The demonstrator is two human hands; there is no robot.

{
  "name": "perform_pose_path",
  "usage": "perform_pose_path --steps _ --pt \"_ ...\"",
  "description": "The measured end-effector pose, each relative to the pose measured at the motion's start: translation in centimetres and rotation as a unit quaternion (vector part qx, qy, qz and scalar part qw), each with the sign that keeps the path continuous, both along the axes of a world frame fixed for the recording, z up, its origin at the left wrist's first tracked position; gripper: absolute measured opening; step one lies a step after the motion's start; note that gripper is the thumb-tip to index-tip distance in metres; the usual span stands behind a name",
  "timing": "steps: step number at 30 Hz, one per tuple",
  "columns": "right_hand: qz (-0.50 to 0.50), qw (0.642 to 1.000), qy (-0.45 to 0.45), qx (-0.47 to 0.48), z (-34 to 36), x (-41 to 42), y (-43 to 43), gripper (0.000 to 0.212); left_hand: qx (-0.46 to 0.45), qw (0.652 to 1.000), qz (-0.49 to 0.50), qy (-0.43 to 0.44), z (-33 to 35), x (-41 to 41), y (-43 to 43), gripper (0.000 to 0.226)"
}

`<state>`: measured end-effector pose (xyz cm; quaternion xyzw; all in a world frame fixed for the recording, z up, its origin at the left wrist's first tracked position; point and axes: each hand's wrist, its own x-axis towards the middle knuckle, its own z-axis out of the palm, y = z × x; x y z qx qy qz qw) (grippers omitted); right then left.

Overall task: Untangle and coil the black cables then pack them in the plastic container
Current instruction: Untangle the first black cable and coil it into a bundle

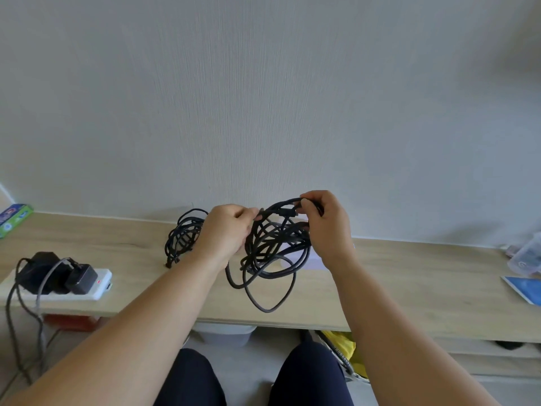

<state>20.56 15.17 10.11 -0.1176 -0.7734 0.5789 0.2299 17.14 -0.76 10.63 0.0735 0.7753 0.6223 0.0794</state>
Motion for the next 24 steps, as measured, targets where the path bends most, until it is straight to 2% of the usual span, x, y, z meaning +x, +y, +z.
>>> perform_pose_path --steps 2,6,7,10,12,16,19,22,24 --pt "0.012 0.999 -0.015 -0.05 0.3 0.0 0.2 0.017 0.009 0.999 -0.026 0.033 0.0 0.2 -0.4 0.022" --pt "0.067 0.994 -0.032 -0.082 1.1 0.2 0.9 0.011 0.118 0.992 -0.048 0.021 -0.4 0.3 -1.1 0.022" --pt "0.067 0.993 -0.031 -0.088 1.0 0.1 0.8 0.012 0.11 0.991 -0.067 0.04 -0.4 0.6 -1.0 0.021" --pt "0.05 0.994 -0.038 -0.085 0.3 -0.1 0.3 0.016 0.0 0.982 -0.114 0.15 0.1 1.6 0.1 0.016" --pt "0.02 0.994 -0.038 -0.102 -0.2 -0.3 0.3 0.017 0.015 0.982 -0.095 0.16 0.4 1.6 0.6 0.017" --pt "-0.026 0.977 -0.048 -0.206 -0.1 0.0 2.5 0.012 0.176 0.981 0.044 0.063 0.5 -0.6 -0.7 0.023" --pt "-0.03 0.966 -0.043 -0.254 0.0 0.2 3.6 0.011 0.248 0.956 0.131 -0.084 -0.5 -2.8 -1.9 0.031" --pt "-0.058 0.949 -0.038 -0.306 0.2 0.1 4.1 0.01 0.269 0.935 0.122 -0.199 -1.9 -3.2 -3.1 0.043" --pt "-0.083 0.934 -0.04 -0.345 0.2 -0.1 4.7 0.009 0.26 0.941 0.058 -0.209 -2.6 -2.6 -3.6 0.05"
